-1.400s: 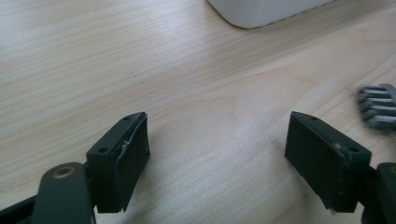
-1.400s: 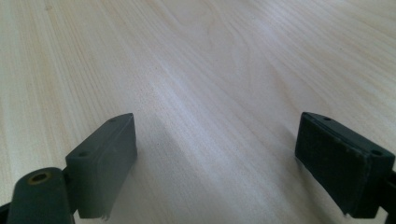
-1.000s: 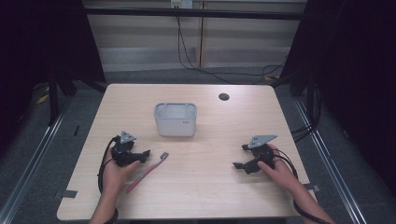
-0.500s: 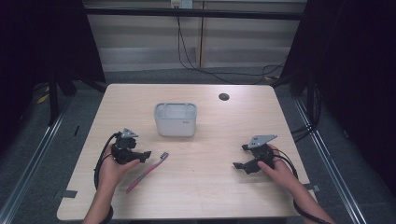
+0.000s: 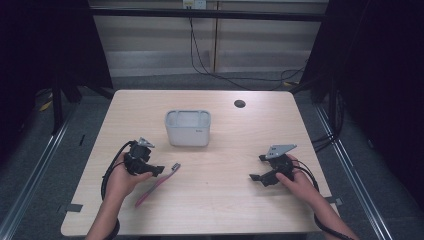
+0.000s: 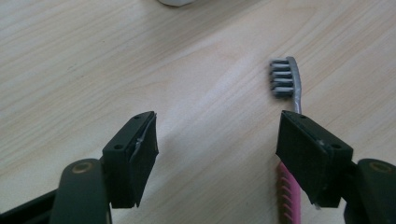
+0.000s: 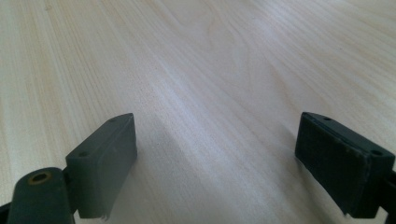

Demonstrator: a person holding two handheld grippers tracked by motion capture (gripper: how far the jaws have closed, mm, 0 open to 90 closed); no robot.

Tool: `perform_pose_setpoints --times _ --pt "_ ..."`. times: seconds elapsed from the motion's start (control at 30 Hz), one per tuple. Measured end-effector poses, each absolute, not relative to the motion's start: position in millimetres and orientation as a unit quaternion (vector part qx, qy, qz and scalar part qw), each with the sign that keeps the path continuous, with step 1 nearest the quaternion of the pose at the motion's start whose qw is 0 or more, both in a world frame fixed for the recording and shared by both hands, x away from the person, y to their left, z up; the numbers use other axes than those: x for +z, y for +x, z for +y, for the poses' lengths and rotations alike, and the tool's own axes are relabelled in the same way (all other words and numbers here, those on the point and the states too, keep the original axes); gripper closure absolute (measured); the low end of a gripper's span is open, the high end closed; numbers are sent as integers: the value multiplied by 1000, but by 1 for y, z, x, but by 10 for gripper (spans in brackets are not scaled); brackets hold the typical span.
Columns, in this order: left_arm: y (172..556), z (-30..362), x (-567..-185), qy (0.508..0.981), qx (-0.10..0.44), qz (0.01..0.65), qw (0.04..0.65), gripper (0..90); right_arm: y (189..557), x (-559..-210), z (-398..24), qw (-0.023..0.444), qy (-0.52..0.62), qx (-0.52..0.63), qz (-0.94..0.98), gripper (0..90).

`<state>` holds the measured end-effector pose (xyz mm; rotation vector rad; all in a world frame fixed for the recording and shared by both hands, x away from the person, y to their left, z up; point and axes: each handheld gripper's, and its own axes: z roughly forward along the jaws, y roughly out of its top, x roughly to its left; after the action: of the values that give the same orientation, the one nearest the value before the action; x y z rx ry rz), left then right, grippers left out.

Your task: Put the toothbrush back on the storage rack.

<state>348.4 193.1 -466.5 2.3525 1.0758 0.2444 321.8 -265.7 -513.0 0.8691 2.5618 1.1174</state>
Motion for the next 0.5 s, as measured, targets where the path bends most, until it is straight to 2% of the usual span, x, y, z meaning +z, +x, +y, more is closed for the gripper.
perform_pose_setpoints --times 0.5 --pt "349 183 -459 889 71 384 238 307 322 -513 -266 107 295 380 870 124"
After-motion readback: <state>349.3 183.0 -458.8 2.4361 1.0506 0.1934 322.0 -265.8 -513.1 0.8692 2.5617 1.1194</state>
